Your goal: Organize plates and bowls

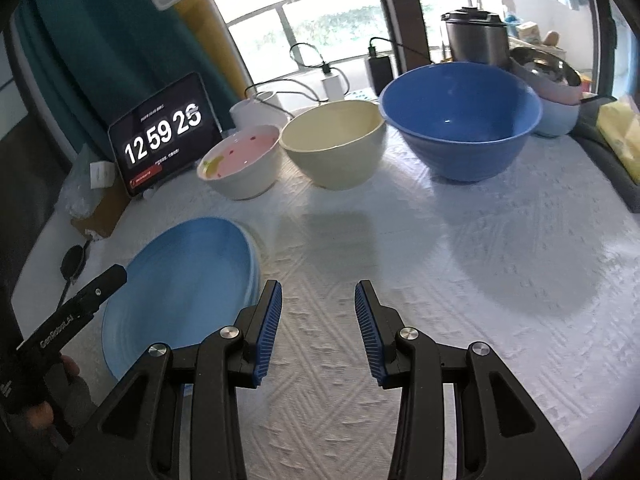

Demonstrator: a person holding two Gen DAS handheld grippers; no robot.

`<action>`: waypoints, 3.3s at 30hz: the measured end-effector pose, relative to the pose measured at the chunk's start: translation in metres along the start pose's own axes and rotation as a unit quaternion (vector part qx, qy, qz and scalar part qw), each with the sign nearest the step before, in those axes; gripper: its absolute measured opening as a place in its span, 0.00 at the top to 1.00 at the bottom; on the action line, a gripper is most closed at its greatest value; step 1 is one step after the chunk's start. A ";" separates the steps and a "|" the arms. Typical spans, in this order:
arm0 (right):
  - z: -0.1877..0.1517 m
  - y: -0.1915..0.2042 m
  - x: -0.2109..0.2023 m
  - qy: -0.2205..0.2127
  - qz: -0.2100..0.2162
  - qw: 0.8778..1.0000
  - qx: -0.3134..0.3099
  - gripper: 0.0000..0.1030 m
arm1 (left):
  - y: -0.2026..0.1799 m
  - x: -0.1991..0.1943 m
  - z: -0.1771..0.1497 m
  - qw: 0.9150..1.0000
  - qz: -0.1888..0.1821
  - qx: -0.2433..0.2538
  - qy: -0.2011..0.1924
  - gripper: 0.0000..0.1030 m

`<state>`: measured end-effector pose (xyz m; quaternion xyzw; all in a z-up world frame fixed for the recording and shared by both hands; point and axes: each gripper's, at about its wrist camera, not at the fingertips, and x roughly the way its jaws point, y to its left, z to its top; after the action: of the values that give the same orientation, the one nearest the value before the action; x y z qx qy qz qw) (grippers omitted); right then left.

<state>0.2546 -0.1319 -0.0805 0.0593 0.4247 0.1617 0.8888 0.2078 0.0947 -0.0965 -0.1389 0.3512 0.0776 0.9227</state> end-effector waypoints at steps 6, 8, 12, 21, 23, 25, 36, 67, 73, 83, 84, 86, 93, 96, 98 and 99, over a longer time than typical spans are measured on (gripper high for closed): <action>-0.005 -0.018 -0.012 -0.010 -0.001 1.000 0.014 0.60 | -0.031 -0.004 -0.002 0.999 -0.019 0.028 0.006 0.38; -0.006 -0.026 -0.016 -0.014 -0.002 1.000 0.020 0.60 | -0.041 -0.004 -0.002 0.999 -0.025 0.037 0.006 0.38; -0.005 -0.039 -0.021 -0.019 -0.005 0.999 0.032 0.60 | -0.058 -0.004 -0.003 0.998 -0.032 0.051 0.009 0.38; -0.003 -0.068 -0.030 -0.031 -0.007 0.998 0.053 0.60 | -0.094 -0.001 -0.004 0.996 -0.045 0.082 0.012 0.38; -0.003 -0.075 -0.031 -0.032 -0.007 0.998 0.058 0.60 | -0.102 0.000 -0.005 0.995 -0.047 0.089 0.014 0.38; -0.003 -0.082 -0.032 -0.034 -0.008 0.997 0.063 0.60 | -0.109 0.002 -0.005 0.994 -0.049 0.095 0.015 0.38; -0.001 -0.120 -0.040 -0.043 -0.023 0.996 0.075 0.60 | -0.148 0.011 -0.008 0.990 -0.054 0.126 0.024 0.38; 0.035 -0.162 -0.036 -0.061 -0.039 0.996 0.052 0.60 | -0.220 0.050 0.013 0.978 -0.081 0.194 0.005 0.38; 0.044 -0.162 -0.032 -0.061 -0.041 0.996 0.047 0.60 | -0.223 0.060 0.023 0.980 -0.084 0.178 0.000 0.38; 0.062 -0.165 -0.025 -0.072 -0.045 0.996 0.042 0.60 | -0.235 0.077 0.031 0.978 -0.101 0.180 -0.013 0.38; 0.065 -0.166 -0.024 -0.075 -0.047 0.995 0.042 0.59 | -0.236 0.079 0.031 0.978 -0.101 0.180 -0.014 0.38; 0.069 -0.167 -0.022 -0.079 -0.049 0.995 0.044 0.59 | -0.238 0.083 0.033 0.979 -0.103 0.178 -0.016 0.38; 0.082 -0.173 -0.012 -0.089 -0.052 0.994 0.048 0.59 | -0.242 0.096 0.035 0.980 -0.113 0.165 -0.013 0.38; 0.086 -0.173 -0.007 -0.090 -0.048 0.994 0.050 0.59 | -0.243 0.101 0.036 0.980 -0.113 0.163 -0.009 0.38; 0.088 -0.172 -0.005 -0.091 -0.045 0.994 0.051 0.59 | -0.243 0.104 0.037 0.980 -0.113 0.162 -0.006 0.38; 0.090 -0.171 -0.003 -0.091 -0.044 0.994 0.050 0.59 | -0.244 0.106 0.036 0.980 -0.113 0.162 -0.004 0.38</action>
<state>0.3628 -0.2911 -0.0633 0.0990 0.3520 0.0948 0.9259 0.3678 -0.1203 -0.0925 -0.0257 0.3370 -0.0847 0.9373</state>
